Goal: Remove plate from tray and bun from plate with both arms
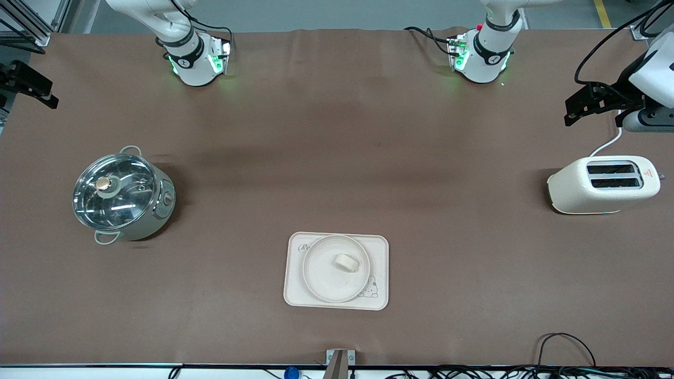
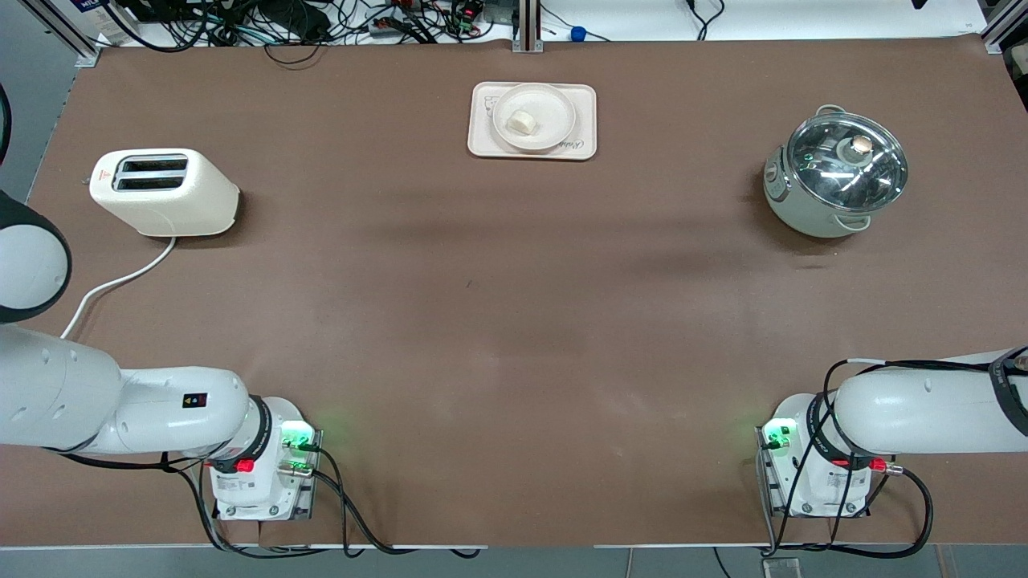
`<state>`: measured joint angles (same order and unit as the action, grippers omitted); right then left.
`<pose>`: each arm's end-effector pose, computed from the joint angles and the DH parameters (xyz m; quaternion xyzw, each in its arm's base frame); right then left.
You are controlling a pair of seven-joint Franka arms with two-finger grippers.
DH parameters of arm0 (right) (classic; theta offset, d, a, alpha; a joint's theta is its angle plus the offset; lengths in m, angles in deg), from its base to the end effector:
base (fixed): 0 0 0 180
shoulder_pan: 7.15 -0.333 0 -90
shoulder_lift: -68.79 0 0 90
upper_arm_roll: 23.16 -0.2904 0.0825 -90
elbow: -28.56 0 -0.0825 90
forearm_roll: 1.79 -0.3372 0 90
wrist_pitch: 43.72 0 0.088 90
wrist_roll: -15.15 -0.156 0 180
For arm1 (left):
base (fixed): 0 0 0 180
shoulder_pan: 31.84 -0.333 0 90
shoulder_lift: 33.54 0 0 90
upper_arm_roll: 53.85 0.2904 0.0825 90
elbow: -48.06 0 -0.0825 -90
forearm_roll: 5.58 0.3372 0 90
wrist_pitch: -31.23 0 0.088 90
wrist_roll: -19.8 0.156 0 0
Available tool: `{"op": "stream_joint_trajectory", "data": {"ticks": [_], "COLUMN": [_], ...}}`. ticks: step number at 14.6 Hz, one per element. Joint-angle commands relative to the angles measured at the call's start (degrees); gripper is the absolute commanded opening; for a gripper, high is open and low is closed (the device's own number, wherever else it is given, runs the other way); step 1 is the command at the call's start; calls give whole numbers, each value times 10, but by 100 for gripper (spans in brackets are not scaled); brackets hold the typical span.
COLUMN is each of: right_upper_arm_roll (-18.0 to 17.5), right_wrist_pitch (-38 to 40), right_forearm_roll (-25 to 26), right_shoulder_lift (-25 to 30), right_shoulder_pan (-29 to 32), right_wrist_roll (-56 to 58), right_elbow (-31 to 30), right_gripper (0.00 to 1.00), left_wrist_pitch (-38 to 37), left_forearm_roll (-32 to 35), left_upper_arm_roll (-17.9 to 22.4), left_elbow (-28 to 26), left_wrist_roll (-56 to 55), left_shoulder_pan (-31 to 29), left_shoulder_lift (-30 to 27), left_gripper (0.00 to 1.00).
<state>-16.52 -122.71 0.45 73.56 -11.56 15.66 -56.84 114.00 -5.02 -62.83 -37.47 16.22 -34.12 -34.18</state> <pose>0.4603 -0.0270 0.6069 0.9996 -0.0182 -0.0149 0.0141 0.4868 -0.0560 0.5773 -0.9995 0.0267 0.0180 0.0074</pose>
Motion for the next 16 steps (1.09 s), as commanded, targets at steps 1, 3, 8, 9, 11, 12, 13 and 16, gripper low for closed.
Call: {"op": "stream_joint_trajectory", "data": {"ticks": [1,3,8,9,11,12,13,16], "right_upper_arm_roll": [-4,-5,-7,-7,-6,-6,-6,-7], "right_wrist_pitch": [-4,-2,-7,-8,-19,-33,-47,-97], "right_forearm_roll": [-7,-7,-9,-9,-36,-62,-75,-80], "right_shoulder_lift": [6,6,3,-5,-14,-22,-33,-71], "right_shoulder_pan": [1,-3,-10,-13,-20,-20,-21,-59], "right_wrist_roll": [-1,0,-2,-2,-8,-9,-21,-74], "right_elbow": [-11,-9,-8,-8,-8,-8,-8,-8], "right_gripper": [100,100,100,100,100,100,100,100], "left_wrist_pitch": [-9,-9,-9,-9,-9,-9,-9,-8], "left_forearm_roll": [-2,-2,-2,-2,-2,-2,-1,-1], "left_upper_arm_roll": [-3,-3,-3,-3,-3,-3,-3,-2], "left_elbow": [8,10,11,11,11,11,12,14], "left_wrist_roll": [0,0,3,2,0,0,0,2], "left_shoulder_pan": [1,2,2,2,2,2,3,2], "left_shoulder_lift": [0,-1,-1,0,0,0,1,13], "left_gripper": [100,100,100,100,100,100,100,100]}}
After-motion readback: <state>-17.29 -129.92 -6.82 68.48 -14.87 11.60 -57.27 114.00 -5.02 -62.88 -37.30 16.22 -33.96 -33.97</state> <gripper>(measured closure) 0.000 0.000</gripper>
